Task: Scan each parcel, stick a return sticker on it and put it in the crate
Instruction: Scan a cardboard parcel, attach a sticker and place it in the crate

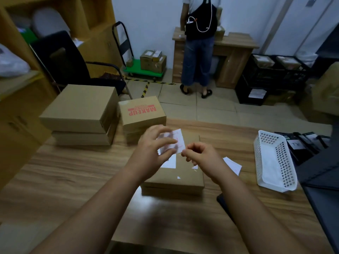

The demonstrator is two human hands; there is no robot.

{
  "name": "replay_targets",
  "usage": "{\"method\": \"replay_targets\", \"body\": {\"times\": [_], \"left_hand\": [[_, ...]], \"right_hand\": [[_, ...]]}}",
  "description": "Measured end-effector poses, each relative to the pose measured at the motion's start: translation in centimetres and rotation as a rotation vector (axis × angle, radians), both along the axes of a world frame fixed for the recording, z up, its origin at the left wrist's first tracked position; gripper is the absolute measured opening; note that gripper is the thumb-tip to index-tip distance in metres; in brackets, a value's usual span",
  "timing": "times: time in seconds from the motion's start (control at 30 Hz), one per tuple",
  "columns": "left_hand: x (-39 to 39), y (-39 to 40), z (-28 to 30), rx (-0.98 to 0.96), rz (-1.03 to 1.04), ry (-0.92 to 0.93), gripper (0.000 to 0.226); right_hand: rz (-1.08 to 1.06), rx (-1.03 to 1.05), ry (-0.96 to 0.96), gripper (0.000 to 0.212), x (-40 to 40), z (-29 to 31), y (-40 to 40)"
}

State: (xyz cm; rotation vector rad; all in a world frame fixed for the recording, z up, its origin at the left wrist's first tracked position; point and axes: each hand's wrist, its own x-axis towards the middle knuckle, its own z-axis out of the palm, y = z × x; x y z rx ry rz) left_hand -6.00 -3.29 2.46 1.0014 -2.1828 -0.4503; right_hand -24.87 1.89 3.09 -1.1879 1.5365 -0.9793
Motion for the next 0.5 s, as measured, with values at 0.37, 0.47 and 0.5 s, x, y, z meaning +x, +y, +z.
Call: {"method": "replay_targets", "body": {"times": [0.37, 0.47, 0.5], "left_hand": [[-1.9, 0.5, 2.5, 0.349, -0.104, 0.194, 0.018], [-2.2, 0.2, 2.9, 0.351, -0.115, 0.217, 0.012], [-2.3, 0.0, 3.0, 0.338, -0.12, 0.224, 0.011]], "right_hand": [[-0.007, -0.195, -0.043, 0.016, -1.3, 0.9, 0.1], [0.003, -0.235, -0.034, 0.009, -1.6, 1.1, 0.0], [0.009, -0.248, -0.027, 0.009, -1.7, 1.2, 0.1]]}}
